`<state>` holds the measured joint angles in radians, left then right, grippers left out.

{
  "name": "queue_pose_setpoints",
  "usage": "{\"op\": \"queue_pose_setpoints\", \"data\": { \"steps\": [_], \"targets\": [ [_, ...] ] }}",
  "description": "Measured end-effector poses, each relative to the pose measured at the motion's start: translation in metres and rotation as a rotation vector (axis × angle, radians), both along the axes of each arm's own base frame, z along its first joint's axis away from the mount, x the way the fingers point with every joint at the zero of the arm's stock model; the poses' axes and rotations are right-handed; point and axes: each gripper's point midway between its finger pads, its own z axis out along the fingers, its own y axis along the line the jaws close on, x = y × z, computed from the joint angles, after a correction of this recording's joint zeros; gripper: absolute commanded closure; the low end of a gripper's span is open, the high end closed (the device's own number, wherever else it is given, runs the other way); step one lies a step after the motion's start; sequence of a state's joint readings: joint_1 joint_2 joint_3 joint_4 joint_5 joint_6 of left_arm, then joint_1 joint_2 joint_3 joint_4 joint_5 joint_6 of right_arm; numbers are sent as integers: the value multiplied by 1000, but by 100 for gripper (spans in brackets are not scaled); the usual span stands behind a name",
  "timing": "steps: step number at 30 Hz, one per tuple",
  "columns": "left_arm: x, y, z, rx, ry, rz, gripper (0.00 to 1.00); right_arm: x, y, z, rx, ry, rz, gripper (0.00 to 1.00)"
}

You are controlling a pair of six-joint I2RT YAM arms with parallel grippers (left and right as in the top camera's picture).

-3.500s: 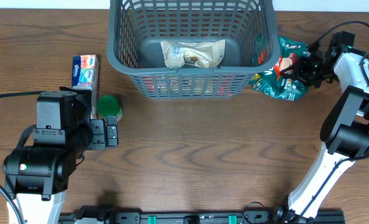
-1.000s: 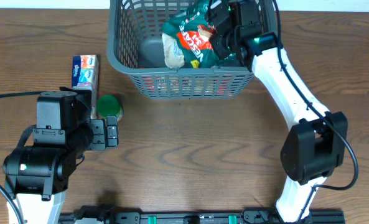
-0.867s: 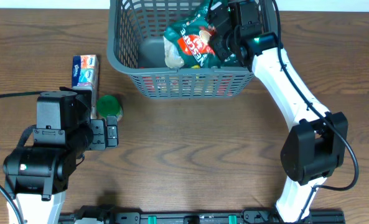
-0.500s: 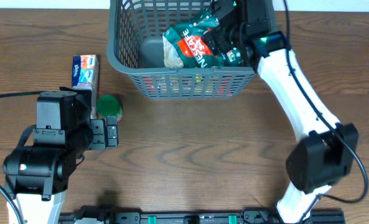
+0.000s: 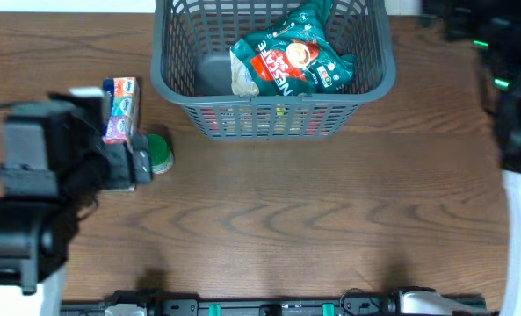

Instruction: Pack container

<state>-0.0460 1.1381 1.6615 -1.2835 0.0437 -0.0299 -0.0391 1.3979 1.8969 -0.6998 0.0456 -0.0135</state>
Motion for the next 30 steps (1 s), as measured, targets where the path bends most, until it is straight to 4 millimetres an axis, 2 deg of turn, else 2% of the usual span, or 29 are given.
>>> {"op": "queue_pose_setpoints", "data": {
  "steps": [1,3,5,7,9,12,15,24,30],
  "targets": [
    [3,3,7,0,6,10,2,-6,-20,-9,40,38,-64,1],
    [14,10,14,1,45,40,1,-13,-47,-34,106,124,-153,1],
    [30,18,7,3,114,67,1,-15,-65,-63,158,222,-215,1],
    [48,23,-12,3,201,84,2,-14,-76,-86,191,296,-253,1],
    [61,26,-43,3,323,91,2,-11,-83,-105,212,354,-276,1],
    [78,27,-86,4,478,89,2,-6,-86,-123,226,408,-287,1],
    [84,27,-112,7,559,82,2,-3,-87,-132,229,436,-289,1],
    [101,25,-140,7,541,45,1,5,-89,-146,233,471,-292,1],
    [104,22,-176,-1,560,7,1,5,-89,-146,232,470,-292,1]
  ]
}}
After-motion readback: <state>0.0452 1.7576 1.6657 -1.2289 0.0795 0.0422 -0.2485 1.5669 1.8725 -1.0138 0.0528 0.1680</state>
